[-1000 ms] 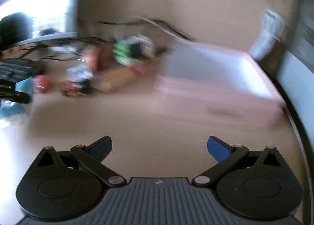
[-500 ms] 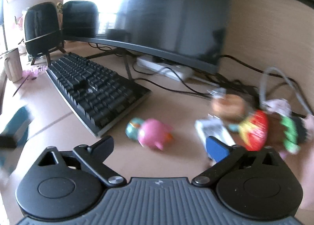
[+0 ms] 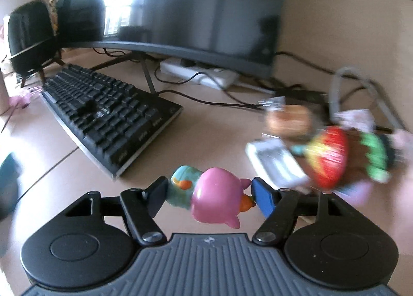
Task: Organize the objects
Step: 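Carry the pouch and bird toy into the pink box and release both, then grasp the crocheted doll with the left gripper while the right grasps the Volcano candy pack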
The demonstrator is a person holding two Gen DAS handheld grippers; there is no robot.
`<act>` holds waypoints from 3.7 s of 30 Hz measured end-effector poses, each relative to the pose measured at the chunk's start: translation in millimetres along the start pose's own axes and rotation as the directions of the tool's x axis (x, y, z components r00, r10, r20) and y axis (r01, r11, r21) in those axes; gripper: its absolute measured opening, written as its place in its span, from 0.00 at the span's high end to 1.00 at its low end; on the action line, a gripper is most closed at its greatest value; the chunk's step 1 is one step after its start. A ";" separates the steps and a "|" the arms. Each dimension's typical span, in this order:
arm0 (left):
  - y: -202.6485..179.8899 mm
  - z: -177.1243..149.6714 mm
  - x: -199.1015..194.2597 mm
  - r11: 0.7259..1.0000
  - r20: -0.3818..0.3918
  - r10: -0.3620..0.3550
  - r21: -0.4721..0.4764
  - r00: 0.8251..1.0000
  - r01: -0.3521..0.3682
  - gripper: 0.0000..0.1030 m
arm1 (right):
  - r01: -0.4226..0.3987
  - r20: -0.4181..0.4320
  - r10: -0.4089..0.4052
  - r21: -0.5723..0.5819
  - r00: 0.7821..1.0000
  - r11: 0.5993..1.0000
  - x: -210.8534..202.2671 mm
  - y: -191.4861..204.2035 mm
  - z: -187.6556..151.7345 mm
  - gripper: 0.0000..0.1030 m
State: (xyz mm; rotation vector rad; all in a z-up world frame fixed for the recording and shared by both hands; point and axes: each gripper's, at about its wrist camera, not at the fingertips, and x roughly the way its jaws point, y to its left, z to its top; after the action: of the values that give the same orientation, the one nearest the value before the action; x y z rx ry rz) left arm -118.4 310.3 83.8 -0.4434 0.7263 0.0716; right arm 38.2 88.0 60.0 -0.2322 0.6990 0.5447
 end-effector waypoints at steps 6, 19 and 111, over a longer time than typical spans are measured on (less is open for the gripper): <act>-93.8 25.0 51.5 0.950 -0.068 -0.261 0.158 0.963 0.269 0.39 | 0.175 0.029 -0.175 -0.005 0.984 0.984 -105.7 -61.4 -42.2 0.31; -388.8 28.6 222.2 0.868 -0.173 -0.289 0.366 0.941 0.334 0.39 | 0.436 0.065 -0.467 0.262 0.882 0.861 -224.4 -179.0 -140.1 0.31; -114.4 -15.3 28.2 0.997 -0.126 0.006 0.081 0.992 0.005 0.36 | 0.364 -0.021 -0.363 0.032 0.931 0.931 44.4 -128.1 -7.8 0.33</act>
State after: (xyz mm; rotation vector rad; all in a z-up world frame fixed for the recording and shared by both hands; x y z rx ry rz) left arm -82.3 197.8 97.1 -0.3722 0.8507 0.0144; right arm 132.3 -4.5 27.7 -0.3252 0.6596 0.1756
